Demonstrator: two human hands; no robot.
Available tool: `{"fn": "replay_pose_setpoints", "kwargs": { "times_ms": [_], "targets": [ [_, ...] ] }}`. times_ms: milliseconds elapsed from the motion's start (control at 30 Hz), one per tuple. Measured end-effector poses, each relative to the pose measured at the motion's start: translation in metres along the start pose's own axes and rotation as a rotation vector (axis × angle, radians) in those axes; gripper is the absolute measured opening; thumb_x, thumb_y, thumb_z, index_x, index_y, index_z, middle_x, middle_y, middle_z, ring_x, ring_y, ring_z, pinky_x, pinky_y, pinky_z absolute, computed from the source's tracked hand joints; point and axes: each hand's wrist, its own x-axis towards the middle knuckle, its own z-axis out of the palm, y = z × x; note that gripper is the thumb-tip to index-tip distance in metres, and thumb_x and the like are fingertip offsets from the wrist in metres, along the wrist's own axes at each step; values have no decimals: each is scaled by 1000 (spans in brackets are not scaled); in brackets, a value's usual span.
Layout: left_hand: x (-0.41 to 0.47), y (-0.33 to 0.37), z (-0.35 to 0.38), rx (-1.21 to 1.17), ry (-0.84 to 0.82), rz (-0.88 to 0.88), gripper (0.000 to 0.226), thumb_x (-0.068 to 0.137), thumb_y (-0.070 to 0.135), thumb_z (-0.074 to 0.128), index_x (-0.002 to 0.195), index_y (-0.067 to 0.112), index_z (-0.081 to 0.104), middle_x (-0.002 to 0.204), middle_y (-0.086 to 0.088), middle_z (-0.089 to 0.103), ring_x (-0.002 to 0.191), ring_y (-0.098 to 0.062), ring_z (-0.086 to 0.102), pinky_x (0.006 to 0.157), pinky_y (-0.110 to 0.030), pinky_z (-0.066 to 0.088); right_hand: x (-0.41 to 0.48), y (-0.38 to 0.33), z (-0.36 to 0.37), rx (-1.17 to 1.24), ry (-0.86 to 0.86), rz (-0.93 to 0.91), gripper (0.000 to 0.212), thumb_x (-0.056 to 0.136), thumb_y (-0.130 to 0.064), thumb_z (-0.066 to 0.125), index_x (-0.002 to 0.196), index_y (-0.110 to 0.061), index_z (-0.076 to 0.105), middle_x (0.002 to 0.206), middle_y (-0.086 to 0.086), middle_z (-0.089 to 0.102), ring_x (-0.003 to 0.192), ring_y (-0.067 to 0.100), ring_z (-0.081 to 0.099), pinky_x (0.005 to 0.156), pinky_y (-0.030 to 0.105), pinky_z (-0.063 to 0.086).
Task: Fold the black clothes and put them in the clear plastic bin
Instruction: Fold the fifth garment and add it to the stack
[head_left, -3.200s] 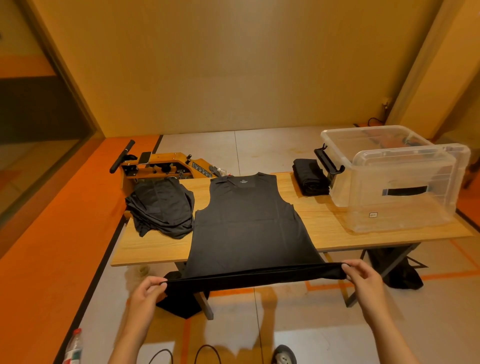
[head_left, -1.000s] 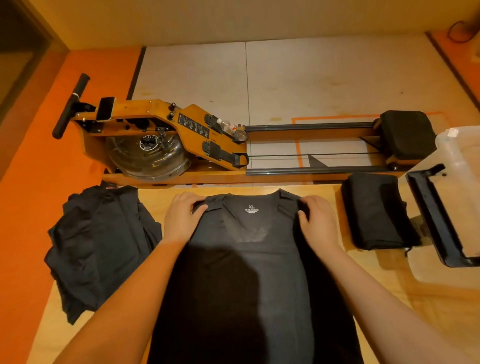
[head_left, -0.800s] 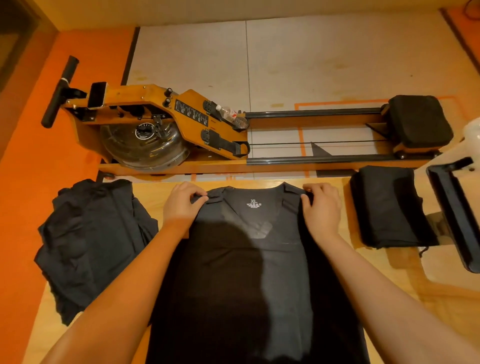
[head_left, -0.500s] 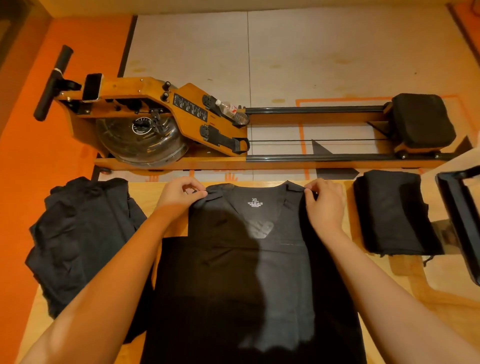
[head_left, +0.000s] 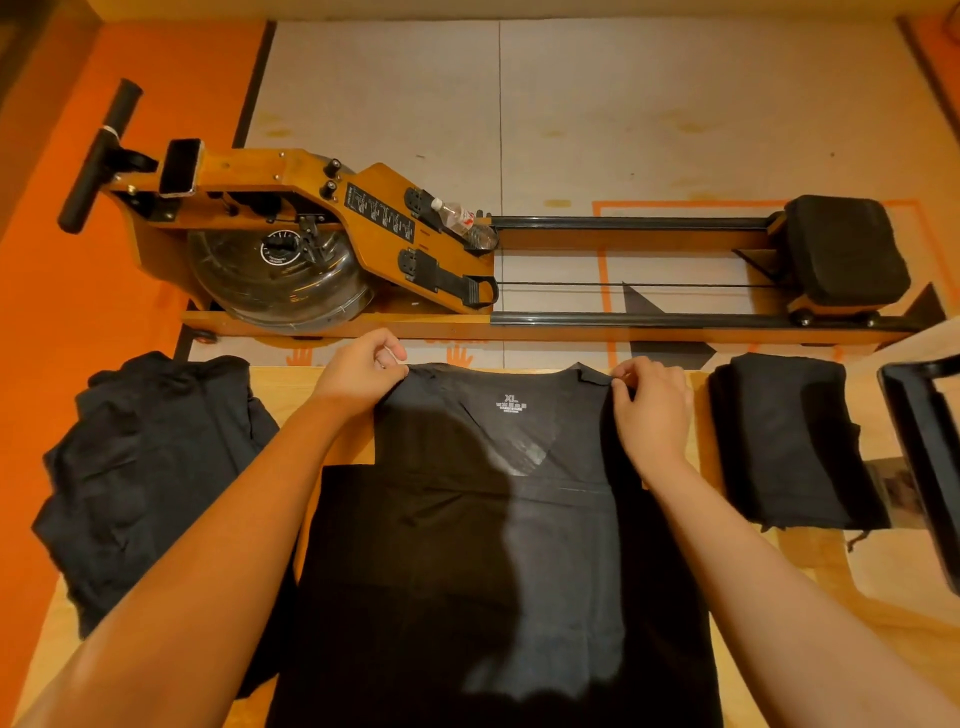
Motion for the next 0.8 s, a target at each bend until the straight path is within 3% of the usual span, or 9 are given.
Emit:
{"fn": "replay_pose_setpoints", "kwargs": {
  "times_ms": [133, 233, 333, 400, 500, 633, 733, 800],
  "targets": [
    [-1, -1, 6, 94, 48, 34, 9, 88, 17, 66, 89, 12, 59, 78, -8, 58, 79, -23, 55, 74, -45, 46, 0, -2, 0, -31, 44, -24, 15, 90, -11, 61, 104, -8, 63, 102, 12, 62, 101, 31, 49, 86, 40, 38],
    [-9, 4, 11, 276, 271, 161, 8, 90, 18, 63, 93, 13, 58, 88, -5, 56, 86, -17, 48, 68, -35, 37, -13, -10, -5, -4, 83, -122, 17, 90, -12, 60, 106, -8, 62, 108, 11, 59, 105, 28, 48, 90, 38, 39],
    [-31, 8, 27, 318, 420, 323, 6, 90, 13, 54, 87, 12, 60, 87, -2, 56, 82, -15, 45, 67, -30, 38, -42, -15, -4, -27, 1, -296, 25, 91, -15, 59, 115, -10, 62, 122, 8, 58, 118, 24, 47, 102, 38, 35],
    [-48, 4, 43, 409, 339, 444, 13, 89, 16, 50, 89, 12, 62, 89, -3, 60, 85, -19, 53, 72, -31, 41, -61, -14, 3, -78, -92, -349, 36, 92, -19, 59, 128, -11, 58, 134, 7, 54, 130, 24, 42, 110, 37, 29],
    [-59, -7, 62, 527, 171, 470, 23, 89, 13, 58, 111, 10, 64, 112, -9, 64, 106, -28, 58, 90, -41, 45, -67, -10, 14, -151, -194, -302, 51, 97, -27, 52, 144, -10, 41, 151, 8, 39, 143, 26, 27, 116, 38, 17],
    [-60, -19, 68, 520, 163, 358, 48, 93, 24, 53, 137, 5, 49, 142, -15, 49, 134, -31, 42, 112, -43, 31, -54, -7, 19, -211, -245, -214, 61, 102, -41, 34, 153, -14, 18, 162, 8, 11, 149, 24, -1, 118, 37, -3],
    [-62, -23, 71, 596, 138, 329, 62, 95, 41, 36, 147, 8, 37, 154, -11, 36, 144, -26, 27, 117, -44, 21, -54, -6, 23, -280, -277, -212, 73, 92, -57, 4, 153, -19, 2, 161, 6, -6, 145, 20, -19, 116, 35, -15],
    [-62, -26, 72, 644, 125, 318, 65, 95, 44, 32, 150, 9, 32, 157, -9, 30, 147, -22, 22, 119, -45, 19, -55, -4, 26, -305, -289, -213, 74, 86, -60, -6, 150, -22, -8, 158, 3, -14, 143, 18, -24, 115, 35, -18]
  ]
}}
